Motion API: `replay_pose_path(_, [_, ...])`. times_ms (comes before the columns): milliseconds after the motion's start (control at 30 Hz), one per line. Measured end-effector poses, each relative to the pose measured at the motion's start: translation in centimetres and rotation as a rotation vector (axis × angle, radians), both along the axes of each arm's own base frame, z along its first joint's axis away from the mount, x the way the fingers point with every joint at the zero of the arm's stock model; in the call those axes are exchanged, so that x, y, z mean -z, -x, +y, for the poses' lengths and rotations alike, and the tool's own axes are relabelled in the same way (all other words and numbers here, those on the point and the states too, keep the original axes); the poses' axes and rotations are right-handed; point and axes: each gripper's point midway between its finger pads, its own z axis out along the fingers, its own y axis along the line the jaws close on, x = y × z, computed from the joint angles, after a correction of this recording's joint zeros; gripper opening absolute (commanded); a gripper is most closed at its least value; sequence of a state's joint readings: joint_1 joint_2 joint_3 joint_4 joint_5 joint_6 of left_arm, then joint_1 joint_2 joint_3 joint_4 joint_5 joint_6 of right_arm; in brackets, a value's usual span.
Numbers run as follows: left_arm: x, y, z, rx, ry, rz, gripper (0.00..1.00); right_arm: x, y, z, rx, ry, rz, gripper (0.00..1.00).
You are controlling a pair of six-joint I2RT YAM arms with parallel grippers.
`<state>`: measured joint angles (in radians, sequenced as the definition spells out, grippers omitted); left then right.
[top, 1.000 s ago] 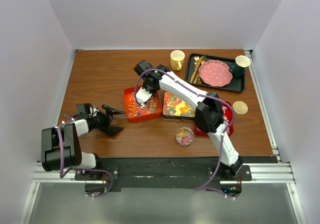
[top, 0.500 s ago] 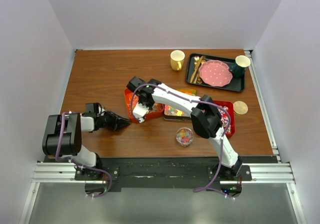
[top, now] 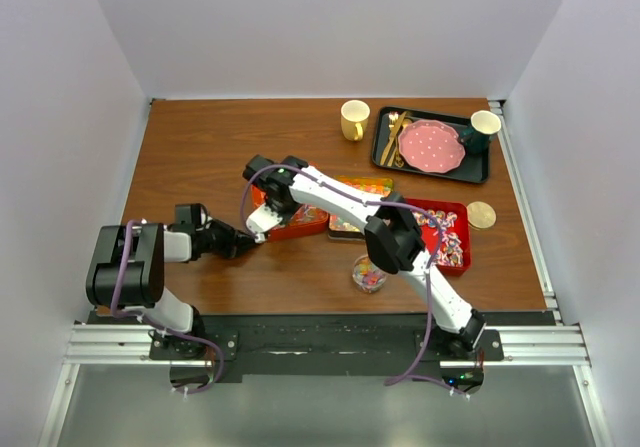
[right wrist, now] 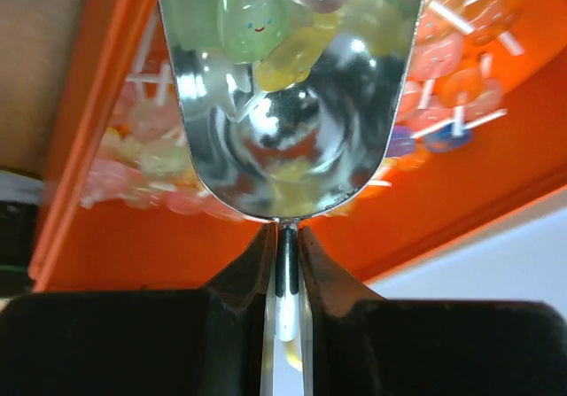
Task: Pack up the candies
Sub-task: Scoop the fake candies from the storage box.
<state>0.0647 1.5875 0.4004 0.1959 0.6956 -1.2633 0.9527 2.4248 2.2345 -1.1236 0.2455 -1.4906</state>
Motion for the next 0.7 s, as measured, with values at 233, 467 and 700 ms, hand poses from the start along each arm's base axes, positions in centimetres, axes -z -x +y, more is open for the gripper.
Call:
replay_pose_path(233, [-0.3, 0.0, 0.1, 0.001, -0.002, -0.005, 0.17, 2.0, 0.5, -2.1, 0.163, -0.114, 0.182, 0.0])
replay_pose_path(467, [-1.0, 0.6, 0.6, 0.06, -0.002, 0.072, 0.45, 3.3, 1.2, -3.2, 0.26, -0.225, 0.349, 0.0])
replay_pose_path(700, [-3.5, -1.1, 2.3, 0.181, -0.073, 0.002, 0.53, 3.0, 1.7, -4.8, 0.332, -0.255, 0.388, 0.0])
